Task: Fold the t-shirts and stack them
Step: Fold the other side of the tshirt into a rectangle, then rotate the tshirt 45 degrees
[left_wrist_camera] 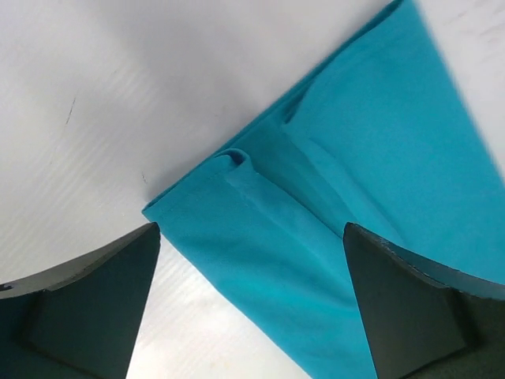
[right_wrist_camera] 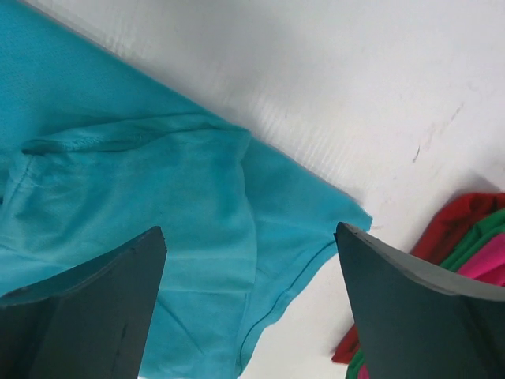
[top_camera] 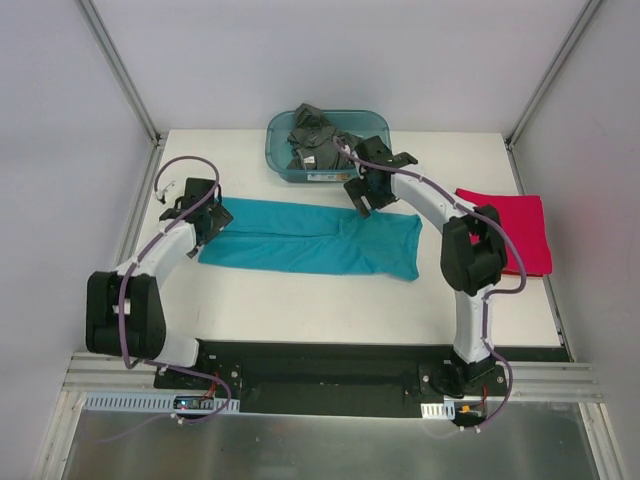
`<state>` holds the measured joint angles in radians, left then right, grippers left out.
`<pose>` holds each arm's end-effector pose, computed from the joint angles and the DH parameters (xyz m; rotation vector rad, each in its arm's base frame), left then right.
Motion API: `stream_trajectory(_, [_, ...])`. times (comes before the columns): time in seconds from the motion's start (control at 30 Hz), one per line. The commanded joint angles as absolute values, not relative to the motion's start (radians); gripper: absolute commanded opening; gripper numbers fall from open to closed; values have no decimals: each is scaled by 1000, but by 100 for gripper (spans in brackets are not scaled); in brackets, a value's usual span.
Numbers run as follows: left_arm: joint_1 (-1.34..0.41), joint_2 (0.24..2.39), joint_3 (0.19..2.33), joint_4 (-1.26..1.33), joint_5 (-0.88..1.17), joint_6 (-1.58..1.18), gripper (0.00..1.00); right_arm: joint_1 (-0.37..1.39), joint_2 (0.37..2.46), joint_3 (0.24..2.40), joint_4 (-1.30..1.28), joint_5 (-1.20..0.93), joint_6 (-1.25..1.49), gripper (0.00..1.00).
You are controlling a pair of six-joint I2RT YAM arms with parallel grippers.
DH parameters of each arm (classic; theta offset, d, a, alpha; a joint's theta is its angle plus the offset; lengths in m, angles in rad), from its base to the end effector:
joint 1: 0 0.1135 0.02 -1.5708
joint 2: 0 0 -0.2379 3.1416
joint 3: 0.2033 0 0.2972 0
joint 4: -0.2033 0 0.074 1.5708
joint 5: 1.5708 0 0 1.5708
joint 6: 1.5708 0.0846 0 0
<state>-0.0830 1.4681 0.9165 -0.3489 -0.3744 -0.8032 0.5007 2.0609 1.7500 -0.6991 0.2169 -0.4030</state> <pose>0.3711 0.0002 0.1290 -0.9871 2.1753 0.0520 0.4568 0.2292 0.1588 -1.0462 2.3396 -0.2426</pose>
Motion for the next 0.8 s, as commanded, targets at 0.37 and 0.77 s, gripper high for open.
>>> stream_trajectory(0.37, [-143, 1538, 1017, -173, 212, -569, 99, 502, 1508, 979, -258, -276, 139, 96])
stream_trajectory(0.77, [-158, 1597, 836, -173, 195, -623, 99, 463, 1775, 1144, -449, -83, 61, 96])
